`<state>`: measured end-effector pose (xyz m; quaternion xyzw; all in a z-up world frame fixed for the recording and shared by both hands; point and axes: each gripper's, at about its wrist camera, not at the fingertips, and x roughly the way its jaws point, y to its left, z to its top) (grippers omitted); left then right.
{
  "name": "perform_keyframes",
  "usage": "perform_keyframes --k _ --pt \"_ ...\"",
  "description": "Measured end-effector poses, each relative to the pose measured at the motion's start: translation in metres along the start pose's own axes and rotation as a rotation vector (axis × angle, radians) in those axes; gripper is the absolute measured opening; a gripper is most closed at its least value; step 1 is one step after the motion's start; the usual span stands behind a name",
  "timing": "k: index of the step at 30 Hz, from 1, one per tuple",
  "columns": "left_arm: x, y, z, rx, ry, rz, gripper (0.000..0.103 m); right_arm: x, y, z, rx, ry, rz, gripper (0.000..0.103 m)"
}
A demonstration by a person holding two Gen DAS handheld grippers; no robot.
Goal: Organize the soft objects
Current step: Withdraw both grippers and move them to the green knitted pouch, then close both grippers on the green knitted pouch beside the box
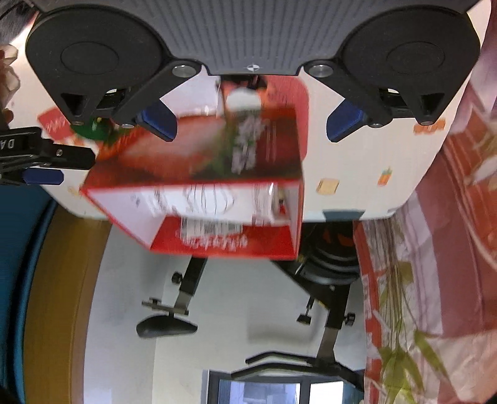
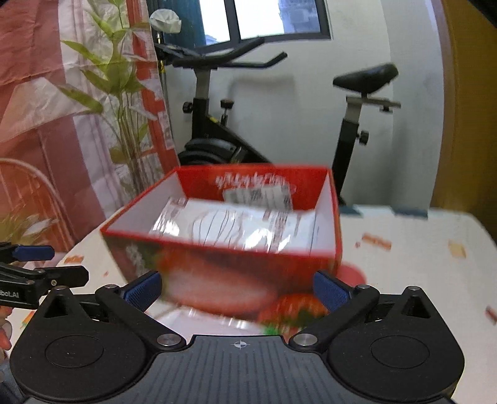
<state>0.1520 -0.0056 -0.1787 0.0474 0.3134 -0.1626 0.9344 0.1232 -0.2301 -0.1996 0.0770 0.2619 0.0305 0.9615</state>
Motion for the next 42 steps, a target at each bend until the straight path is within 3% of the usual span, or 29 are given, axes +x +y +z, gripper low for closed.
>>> perform_keyframes --k 6,11,14,17,20,25,28,30,34,42 --pt "-0.002 0.005 -0.035 0.002 0.076 0.000 0.103 -0.006 0.004 -0.046 0.041 0.064 0.015 0.103" --pt "-0.010 0.009 -0.052 -0.053 0.081 -0.014 0.103 -0.006 0.006 -0.076 0.073 0.116 0.009 0.101" --pt "-0.016 0.008 -0.057 -0.089 0.056 -0.005 0.103 -0.010 0.007 -0.084 0.082 0.116 0.006 0.095" --pt "-0.020 0.011 -0.057 -0.116 0.034 0.003 0.101 -0.014 0.007 -0.086 0.072 0.106 0.019 0.080" --pt "-0.023 0.013 -0.055 -0.129 0.018 -0.007 0.094 -0.014 0.007 -0.088 0.065 0.110 0.034 0.072" --pt "-0.013 0.012 -0.046 -0.134 0.032 -0.017 0.078 -0.010 0.006 -0.084 0.078 0.104 0.054 0.071" --pt "-0.007 0.011 -0.041 -0.155 0.041 -0.048 0.074 -0.005 0.005 -0.081 0.079 0.097 0.052 0.070" --pt "-0.003 0.008 -0.038 -0.156 0.043 -0.065 0.070 -0.002 0.002 -0.081 0.088 0.096 0.049 0.064" --pt "0.011 -0.001 -0.032 -0.148 0.073 -0.108 0.043 0.004 -0.007 -0.083 0.113 0.106 0.054 0.050" --pt "0.038 -0.014 -0.023 -0.143 0.129 -0.148 0.042 0.018 -0.019 -0.084 0.147 0.114 0.061 0.049"
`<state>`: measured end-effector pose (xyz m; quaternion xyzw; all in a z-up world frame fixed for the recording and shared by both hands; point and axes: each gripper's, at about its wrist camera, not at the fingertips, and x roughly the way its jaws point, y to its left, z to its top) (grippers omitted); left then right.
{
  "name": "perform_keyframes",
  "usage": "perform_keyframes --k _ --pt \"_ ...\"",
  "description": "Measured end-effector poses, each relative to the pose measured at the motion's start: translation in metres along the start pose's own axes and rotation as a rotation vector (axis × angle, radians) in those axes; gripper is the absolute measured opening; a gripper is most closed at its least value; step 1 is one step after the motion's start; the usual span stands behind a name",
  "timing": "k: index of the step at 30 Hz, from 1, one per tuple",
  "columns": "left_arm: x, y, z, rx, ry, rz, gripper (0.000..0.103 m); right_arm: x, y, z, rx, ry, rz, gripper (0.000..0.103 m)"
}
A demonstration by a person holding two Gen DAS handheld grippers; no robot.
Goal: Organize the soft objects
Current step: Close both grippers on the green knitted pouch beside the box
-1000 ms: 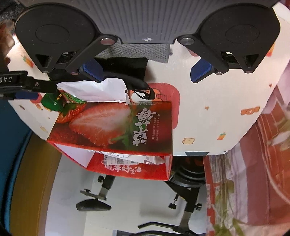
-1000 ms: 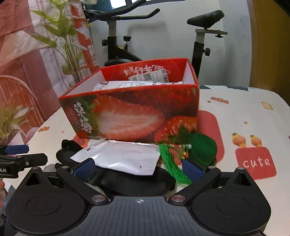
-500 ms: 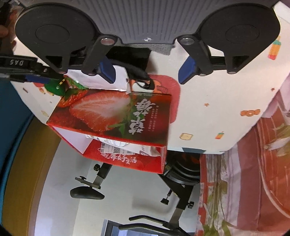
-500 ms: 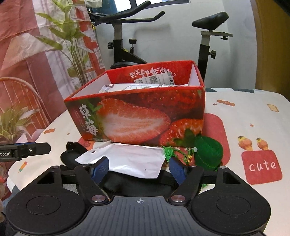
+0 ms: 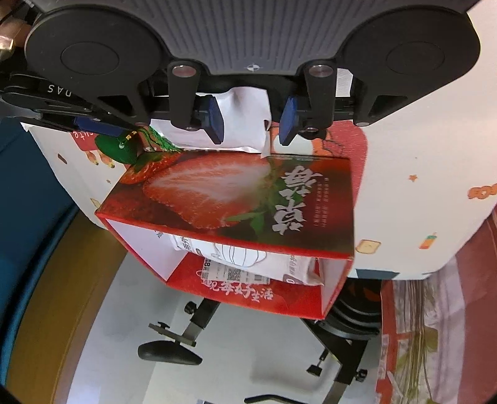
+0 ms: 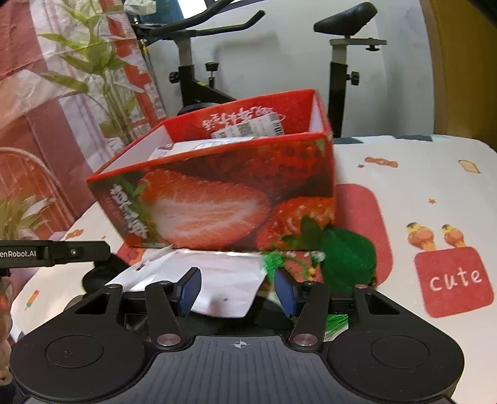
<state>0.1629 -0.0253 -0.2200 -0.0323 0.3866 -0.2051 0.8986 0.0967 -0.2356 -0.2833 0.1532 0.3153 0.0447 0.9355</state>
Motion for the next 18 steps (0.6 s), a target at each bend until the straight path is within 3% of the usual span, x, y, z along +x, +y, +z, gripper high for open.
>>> perform_keyframes --k 5,9,15,18 --pt "0.011 -0.006 0.008 0.002 0.015 -0.006 0.042 -0.004 -0.010 0.006 0.002 -0.044 -0.068 0.050" --pt "0.021 -0.013 0.019 -0.004 0.013 -0.023 0.042 -0.013 -0.026 0.011 0.003 -0.096 -0.161 0.064" --pt "0.038 -0.033 0.026 -0.001 0.041 -0.086 0.042 -0.011 -0.048 0.015 -0.038 -0.074 -0.241 0.064" --pt "0.044 -0.041 0.026 0.011 0.062 -0.109 0.042 -0.002 -0.062 0.011 0.003 -0.039 -0.209 0.062"
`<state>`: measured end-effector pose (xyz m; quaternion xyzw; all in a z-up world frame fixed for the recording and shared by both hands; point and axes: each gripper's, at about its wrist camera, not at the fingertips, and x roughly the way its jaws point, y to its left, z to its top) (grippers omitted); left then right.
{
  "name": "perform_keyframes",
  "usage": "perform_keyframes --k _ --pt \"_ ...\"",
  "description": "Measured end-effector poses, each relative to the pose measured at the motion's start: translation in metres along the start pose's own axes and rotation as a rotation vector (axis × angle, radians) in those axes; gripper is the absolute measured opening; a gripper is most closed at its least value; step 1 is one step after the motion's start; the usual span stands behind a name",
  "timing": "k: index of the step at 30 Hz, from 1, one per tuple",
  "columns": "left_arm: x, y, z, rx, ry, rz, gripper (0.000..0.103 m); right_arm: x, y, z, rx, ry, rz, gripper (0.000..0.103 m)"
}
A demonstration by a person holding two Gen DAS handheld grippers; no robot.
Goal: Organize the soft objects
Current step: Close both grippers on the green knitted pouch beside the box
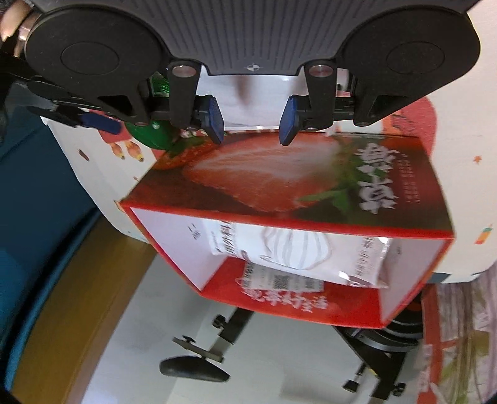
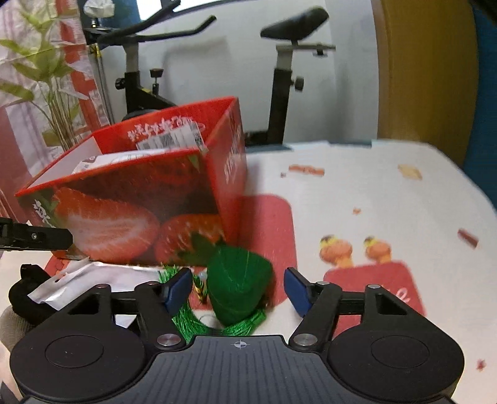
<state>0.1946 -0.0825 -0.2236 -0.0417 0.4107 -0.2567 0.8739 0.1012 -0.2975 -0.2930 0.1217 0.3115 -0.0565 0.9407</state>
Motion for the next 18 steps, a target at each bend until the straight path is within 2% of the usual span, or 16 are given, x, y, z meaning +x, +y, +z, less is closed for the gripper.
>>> perform_keyframes --k 4,11,18 --pt "0.005 -0.003 0.000 -0.001 0.014 -0.012 0.042 0.014 -0.006 -0.006 0.044 0.034 0.042 0.058" --pt "0.014 -0.002 0.001 -0.016 0.039 -0.027 0.042 0.027 -0.003 -0.010 0.045 0.063 0.075 0.038" --pt "0.022 0.007 -0.006 -0.056 0.079 -0.027 0.042 0.022 0.015 -0.013 0.012 0.078 0.141 0.038"
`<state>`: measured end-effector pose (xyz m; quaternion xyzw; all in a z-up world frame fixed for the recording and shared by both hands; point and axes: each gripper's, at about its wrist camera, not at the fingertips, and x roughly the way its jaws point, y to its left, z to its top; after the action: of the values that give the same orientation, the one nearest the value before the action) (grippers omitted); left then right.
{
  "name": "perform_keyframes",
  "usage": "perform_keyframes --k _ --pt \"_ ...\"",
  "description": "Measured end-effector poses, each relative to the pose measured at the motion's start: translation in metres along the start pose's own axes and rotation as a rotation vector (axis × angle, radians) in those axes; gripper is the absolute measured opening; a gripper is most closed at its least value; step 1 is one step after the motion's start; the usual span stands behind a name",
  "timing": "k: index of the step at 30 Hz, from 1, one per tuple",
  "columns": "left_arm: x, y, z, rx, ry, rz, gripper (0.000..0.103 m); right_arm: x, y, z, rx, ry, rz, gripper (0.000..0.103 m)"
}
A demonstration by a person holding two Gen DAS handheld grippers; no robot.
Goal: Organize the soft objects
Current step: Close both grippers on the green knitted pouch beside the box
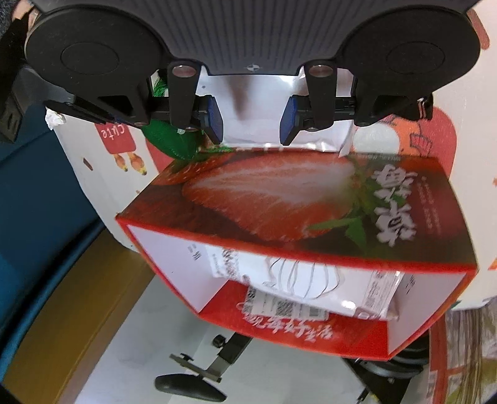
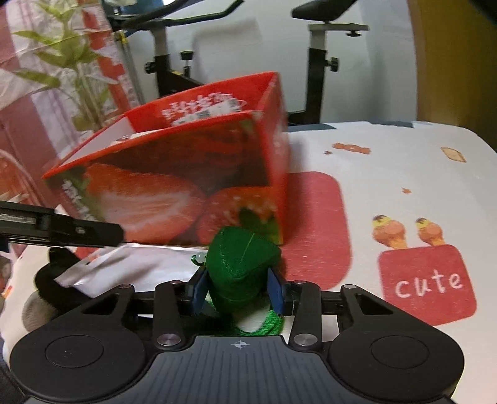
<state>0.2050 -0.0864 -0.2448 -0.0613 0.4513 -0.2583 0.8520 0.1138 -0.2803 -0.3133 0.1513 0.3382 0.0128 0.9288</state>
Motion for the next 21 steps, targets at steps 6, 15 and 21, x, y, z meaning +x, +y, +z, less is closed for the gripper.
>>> perform_keyframes --k 6,15,21 --pt "-0.004 0.015 -0.002 -0.070 0.000 -0.015 0.043 -0.005 0.023 0.004 -0.055 -0.014 0.055 0.037" --pt "-0.013 0.028 -0.005 -0.115 -0.022 -0.039 0.046 -0.009 0.056 0.019 -0.175 -0.040 0.095 0.021" --pt "-0.013 0.032 -0.007 -0.134 -0.022 -0.044 0.046 -0.001 0.077 0.016 -0.243 -0.001 0.144 0.028"
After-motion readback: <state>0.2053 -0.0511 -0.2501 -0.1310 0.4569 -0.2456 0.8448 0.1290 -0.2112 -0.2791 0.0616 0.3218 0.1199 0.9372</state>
